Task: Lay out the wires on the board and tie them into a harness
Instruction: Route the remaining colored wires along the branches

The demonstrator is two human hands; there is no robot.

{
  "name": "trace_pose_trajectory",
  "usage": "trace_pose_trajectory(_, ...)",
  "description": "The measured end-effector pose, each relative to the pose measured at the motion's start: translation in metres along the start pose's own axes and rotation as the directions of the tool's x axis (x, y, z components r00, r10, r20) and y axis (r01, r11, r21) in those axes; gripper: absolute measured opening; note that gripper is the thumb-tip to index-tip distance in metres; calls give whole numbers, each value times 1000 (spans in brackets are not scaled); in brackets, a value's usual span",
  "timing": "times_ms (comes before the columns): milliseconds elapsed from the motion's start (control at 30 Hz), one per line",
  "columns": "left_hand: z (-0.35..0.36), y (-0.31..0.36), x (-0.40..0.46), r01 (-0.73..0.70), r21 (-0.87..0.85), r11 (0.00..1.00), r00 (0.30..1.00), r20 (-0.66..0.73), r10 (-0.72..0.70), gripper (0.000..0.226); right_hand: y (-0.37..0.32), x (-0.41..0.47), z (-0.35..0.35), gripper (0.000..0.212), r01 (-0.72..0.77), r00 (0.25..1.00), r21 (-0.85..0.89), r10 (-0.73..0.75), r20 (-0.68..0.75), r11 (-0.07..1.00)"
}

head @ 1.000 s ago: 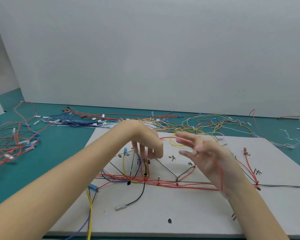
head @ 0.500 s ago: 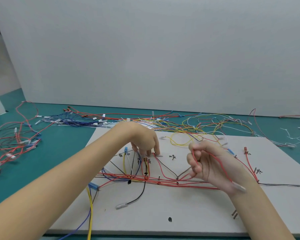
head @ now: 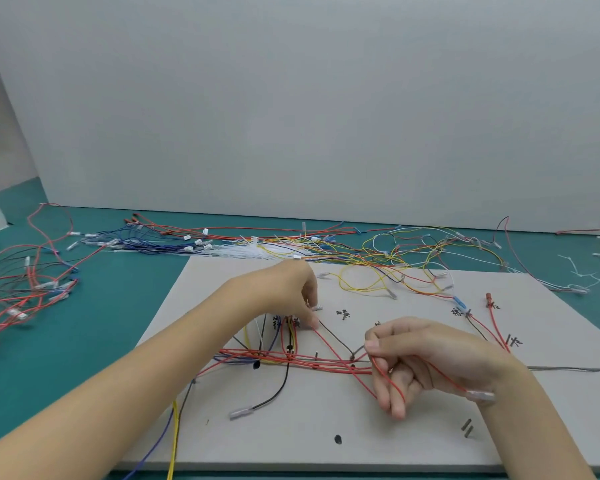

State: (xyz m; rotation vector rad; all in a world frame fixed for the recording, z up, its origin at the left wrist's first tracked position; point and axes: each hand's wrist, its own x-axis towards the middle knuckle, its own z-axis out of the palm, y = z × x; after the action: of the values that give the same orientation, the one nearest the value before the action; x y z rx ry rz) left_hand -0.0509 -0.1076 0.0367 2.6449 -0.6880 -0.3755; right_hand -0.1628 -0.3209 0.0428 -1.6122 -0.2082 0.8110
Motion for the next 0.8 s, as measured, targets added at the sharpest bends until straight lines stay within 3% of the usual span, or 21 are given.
trace_pose_trajectory(167,13,-4,-5,-44,-67,997,992,-123,35,56,4,-3,-7,25,-31,997,-65,27,-73,997)
trace_pose_trajectory(333,19,10,-18,-206,49,977,949,-236,212,31,6,-7,-15,26,-56,980,-120,32,-197,991)
trace_pose_trajectory(433,26,26,-26,-297,-26,954,933,-222,285,23,7,-7,-18,27,-67,973,-136,35,-227,988)
trace_pose_trajectory(500,34,34,-30,-313,-176,933,945,-156,288,11,6,-9,-20,26,-54,971,-132,21,-240,990)
trace_pose_trajectory(600,47,39,-32,-298,-274,915,955,-84,286,11,6,-14,-23,25,-23,964,-95,-3,-266,995)
trace_pose_trajectory(800,64,42,-34,-268,-292,918,951,-230,205,7,4,-20,-31,21,147,899,-23,-143,-414,989)
